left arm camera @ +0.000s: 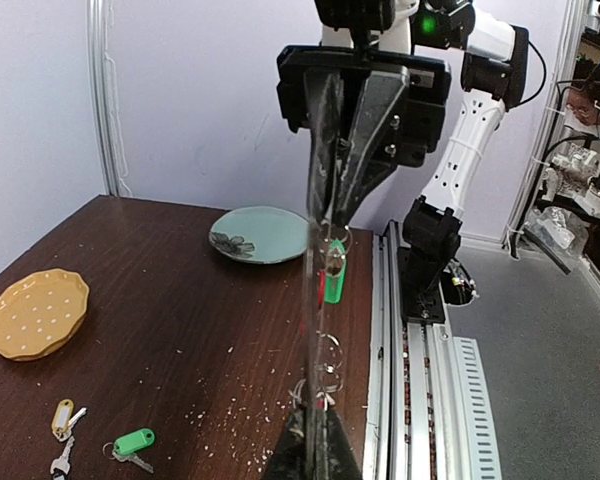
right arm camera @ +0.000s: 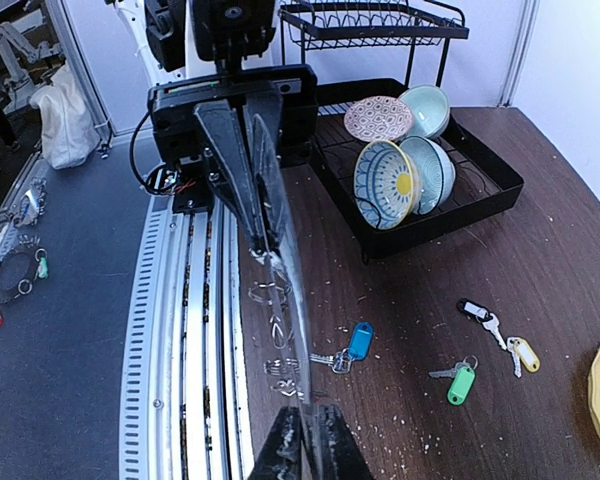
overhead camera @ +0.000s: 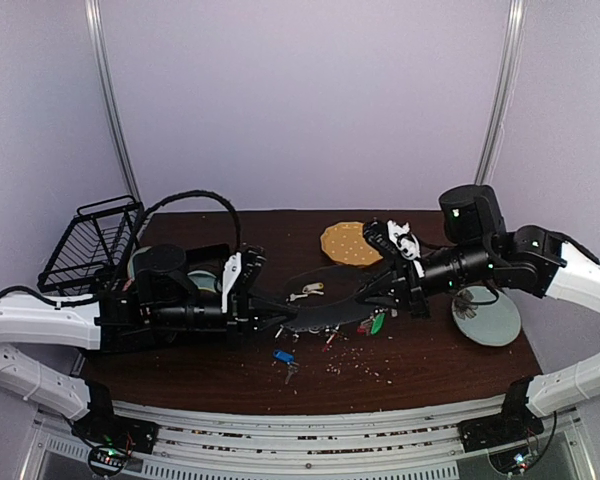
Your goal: Put the keys on the keyring
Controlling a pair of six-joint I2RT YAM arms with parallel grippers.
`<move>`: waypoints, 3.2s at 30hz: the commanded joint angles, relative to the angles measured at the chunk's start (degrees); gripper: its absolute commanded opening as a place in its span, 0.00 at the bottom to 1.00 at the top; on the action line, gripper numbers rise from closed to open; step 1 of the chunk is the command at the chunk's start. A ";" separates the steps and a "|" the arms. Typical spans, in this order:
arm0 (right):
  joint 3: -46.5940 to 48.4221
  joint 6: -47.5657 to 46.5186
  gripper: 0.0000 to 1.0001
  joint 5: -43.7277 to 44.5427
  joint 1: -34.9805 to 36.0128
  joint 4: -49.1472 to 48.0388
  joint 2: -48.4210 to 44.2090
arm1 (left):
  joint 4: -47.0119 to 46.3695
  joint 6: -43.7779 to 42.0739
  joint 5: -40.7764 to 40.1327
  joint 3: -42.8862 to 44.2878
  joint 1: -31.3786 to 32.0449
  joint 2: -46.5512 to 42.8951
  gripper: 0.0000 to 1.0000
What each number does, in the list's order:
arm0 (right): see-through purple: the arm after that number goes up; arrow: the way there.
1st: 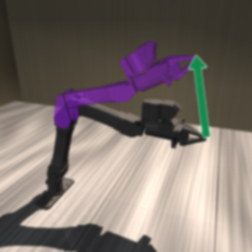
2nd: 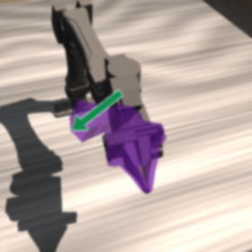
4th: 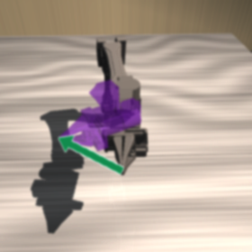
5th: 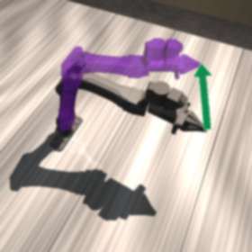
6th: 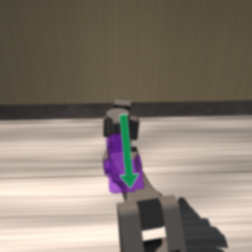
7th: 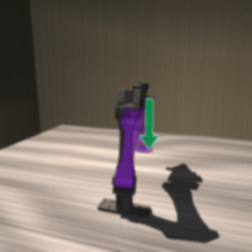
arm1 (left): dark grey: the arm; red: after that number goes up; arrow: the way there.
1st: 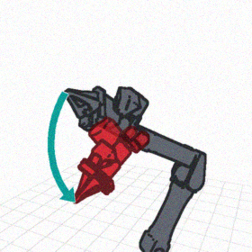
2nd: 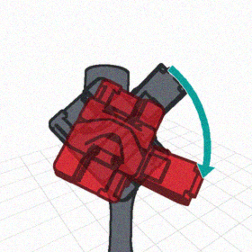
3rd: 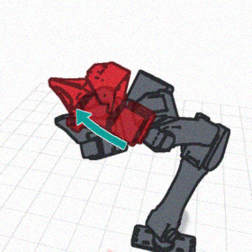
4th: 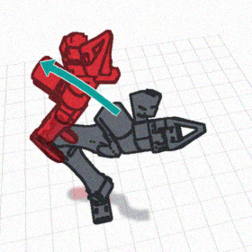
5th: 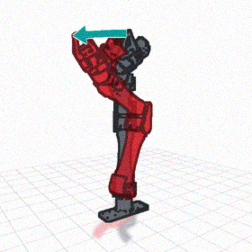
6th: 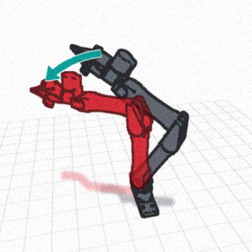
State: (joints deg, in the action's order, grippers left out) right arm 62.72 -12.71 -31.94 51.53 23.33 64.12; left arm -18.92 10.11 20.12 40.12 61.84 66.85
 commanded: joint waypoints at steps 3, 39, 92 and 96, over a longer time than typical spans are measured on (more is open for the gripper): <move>0.69 4.10 0.24 9.20 -0.93 -8.32 -0.14 | -8.68 4.24 -3.71 -0.96 0.21 -1.48 0.00; -1.31 17.05 0.34 53.16 23.18 -42.02 21.59 | -26.58 11.30 -34.54 -5.24 0.56 -2.34 0.00; -4.45 8.88 0.00 52.07 21.07 -49.23 20.51 | -27.55 15.93 -34.53 -8.77 -0.05 -4.04 0.00; -8.16 7.84 0.00 49.31 20.91 -55.03 18.52 | -27.92 17.33 -33.58 -8.96 -0.23 -3.78 0.00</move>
State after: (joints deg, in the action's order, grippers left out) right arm 57.41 -3.29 20.03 72.82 -25.15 86.37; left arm -42.61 25.65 -12.36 31.62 62.33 64.05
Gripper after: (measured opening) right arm 0.016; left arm 0.006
